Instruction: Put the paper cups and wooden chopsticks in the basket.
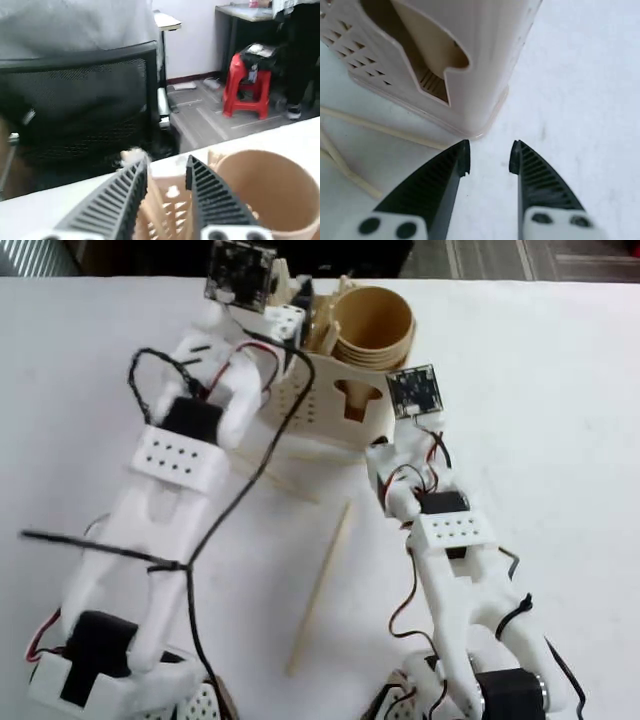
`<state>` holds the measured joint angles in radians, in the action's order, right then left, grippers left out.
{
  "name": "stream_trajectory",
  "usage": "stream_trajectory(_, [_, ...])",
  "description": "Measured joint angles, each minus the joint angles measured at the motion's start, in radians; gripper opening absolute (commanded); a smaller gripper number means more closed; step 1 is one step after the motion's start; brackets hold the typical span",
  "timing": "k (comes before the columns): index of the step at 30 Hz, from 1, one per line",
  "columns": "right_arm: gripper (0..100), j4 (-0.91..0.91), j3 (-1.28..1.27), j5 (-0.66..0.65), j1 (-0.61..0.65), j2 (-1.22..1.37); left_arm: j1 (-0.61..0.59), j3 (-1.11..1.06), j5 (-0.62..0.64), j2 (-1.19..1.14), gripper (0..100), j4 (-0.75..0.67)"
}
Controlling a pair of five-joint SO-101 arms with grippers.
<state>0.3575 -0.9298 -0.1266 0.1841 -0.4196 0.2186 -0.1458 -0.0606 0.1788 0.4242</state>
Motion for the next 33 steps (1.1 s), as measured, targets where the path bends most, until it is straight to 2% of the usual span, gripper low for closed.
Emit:
stream_trajectory(8, [14.4,0.000,0.000,0.000,0.000,0.000,-0.043,0.133,-0.075,0.044,14,0.399])
stream_trajectory(15, [14.4,0.000,0.000,0.000,0.000,0.000,-0.104,0.138,-0.077,0.293,14,0.563])
stream_trajectory(21, [14.4,0.026,0.000,0.000,0.000,-0.008,-0.183,-0.038,-0.077,0.496,6,0.577])
stream_trajectory(33, [14.4,0.353,0.114,0.000,0.115,-0.075,-0.308,-0.624,-0.077,0.895,6,0.387])
